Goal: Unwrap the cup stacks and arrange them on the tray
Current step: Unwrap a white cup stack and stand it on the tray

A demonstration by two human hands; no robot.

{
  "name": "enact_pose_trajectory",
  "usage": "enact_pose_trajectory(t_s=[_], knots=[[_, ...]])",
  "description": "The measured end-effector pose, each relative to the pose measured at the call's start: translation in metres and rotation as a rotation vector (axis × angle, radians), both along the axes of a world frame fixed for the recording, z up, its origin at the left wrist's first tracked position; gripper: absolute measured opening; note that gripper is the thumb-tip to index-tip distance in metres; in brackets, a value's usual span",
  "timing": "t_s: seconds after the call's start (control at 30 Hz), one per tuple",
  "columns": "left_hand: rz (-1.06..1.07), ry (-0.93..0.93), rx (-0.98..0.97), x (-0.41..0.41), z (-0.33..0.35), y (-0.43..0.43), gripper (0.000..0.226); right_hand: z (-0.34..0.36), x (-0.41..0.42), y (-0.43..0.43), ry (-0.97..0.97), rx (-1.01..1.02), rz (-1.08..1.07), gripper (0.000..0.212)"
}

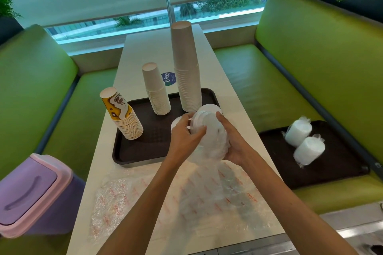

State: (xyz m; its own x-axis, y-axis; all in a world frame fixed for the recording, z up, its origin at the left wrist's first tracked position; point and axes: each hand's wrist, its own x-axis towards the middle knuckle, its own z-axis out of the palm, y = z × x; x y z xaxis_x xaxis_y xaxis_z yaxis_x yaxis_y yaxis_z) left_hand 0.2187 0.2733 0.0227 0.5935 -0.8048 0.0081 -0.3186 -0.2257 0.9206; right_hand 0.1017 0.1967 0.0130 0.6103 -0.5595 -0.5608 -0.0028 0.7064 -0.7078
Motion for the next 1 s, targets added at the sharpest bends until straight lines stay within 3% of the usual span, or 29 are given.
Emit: enact_pose_trajectory(t_s=[0.1, 0.23, 0.37, 0.47, 0.53, 0.7, 0.83, 0.9, 1.0], knots=[[0.043, 0.002, 0.022, 0.001, 0.0, -0.004, 0.056, -0.001, 0.0, -0.001, -0.006, -0.007, -0.007, 0.029], [0.081, 0.013, 0.057, 0.005, -0.004, -0.008, 0.048, -0.007, -0.001, -0.004, -0.041, -0.001, 0.022, 0.042], [0.151, 0.21, 0.028, 0.026, -0.003, -0.016, 0.036, -0.019, -0.002, -0.01, -0.084, -0.035, 0.02, 0.044], [0.257, 0.451, -0.053, 0.052, -0.002, -0.023, 0.033, -0.027, -0.007, -0.02, -0.087, -0.03, 0.024, 0.072], [0.326, 0.538, -0.072, 0.069, -0.003, -0.025, 0.035, -0.028, -0.009, -0.026, -0.076, -0.001, -0.004, 0.08], [0.431, 0.547, 0.045, 0.101, -0.026, -0.03, 0.037, -0.037, -0.026, -0.045, -0.111, 0.1, -0.123, 0.086], [0.435, 0.518, 0.132, 0.103, -0.044, -0.046, 0.024, -0.042, -0.038, -0.058, -0.114, 0.15, -0.181, 0.128], [0.428, 0.498, 0.137, 0.102, -0.048, -0.055, 0.021, -0.042, -0.039, -0.062, -0.171, 0.162, -0.198, 0.123], [0.402, 0.411, 0.181, 0.101, -0.057, -0.063, 0.027, -0.045, -0.039, -0.068, -0.208, 0.158, -0.193, 0.095]])
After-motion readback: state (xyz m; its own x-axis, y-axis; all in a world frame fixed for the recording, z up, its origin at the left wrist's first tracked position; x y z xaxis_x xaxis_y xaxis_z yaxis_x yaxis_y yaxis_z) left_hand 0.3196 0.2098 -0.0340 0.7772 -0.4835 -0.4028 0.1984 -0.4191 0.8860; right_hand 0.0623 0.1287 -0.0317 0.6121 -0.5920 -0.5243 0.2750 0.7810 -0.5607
